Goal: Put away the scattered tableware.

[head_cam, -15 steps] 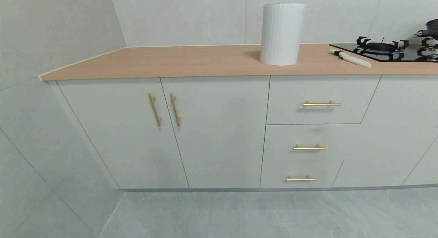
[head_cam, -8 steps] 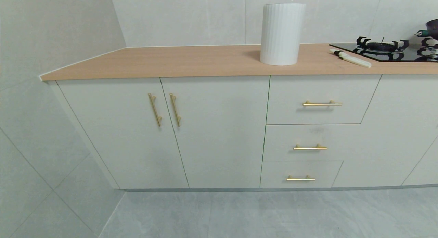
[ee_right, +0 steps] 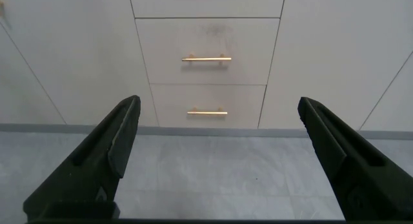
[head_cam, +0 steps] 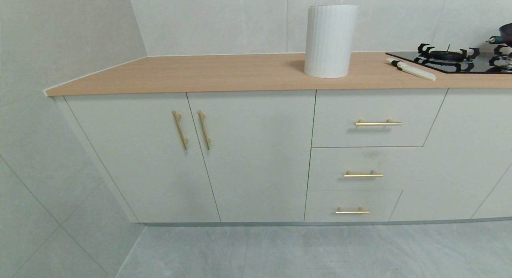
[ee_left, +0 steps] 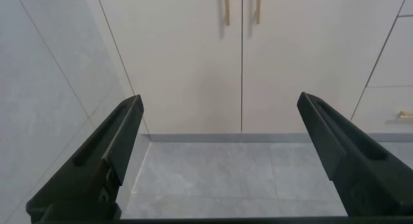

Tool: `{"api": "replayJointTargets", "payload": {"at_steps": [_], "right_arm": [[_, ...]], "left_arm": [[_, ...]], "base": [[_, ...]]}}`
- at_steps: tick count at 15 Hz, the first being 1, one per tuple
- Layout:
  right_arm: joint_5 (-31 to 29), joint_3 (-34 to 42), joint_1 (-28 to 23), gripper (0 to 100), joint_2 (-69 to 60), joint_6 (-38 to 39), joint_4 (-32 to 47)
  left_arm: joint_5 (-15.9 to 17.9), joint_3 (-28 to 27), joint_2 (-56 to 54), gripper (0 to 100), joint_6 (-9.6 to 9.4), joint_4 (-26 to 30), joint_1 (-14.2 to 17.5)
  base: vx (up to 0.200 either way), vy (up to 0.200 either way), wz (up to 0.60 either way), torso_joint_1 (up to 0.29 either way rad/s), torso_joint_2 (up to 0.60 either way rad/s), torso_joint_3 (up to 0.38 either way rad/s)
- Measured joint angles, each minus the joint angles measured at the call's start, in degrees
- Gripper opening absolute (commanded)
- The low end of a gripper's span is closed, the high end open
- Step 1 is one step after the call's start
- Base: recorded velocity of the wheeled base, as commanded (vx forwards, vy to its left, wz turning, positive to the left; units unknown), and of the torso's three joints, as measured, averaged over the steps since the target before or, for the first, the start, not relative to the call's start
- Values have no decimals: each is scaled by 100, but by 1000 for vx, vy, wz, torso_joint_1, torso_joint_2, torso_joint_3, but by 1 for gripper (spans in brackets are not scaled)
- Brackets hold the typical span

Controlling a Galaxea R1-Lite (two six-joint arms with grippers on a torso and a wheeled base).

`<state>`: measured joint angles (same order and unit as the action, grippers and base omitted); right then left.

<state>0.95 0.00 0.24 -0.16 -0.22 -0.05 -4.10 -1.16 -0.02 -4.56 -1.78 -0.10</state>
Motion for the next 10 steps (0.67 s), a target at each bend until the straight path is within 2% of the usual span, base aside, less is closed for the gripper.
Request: {"api": "replayJointTargets", "payload": {"at_steps": [10], "right_arm": [[6,0,0,100,2,-5,5]], "left_arm": [[0,-7,0,100,33,4,2]], "base": [[200,0,0,4,3,2]]}}
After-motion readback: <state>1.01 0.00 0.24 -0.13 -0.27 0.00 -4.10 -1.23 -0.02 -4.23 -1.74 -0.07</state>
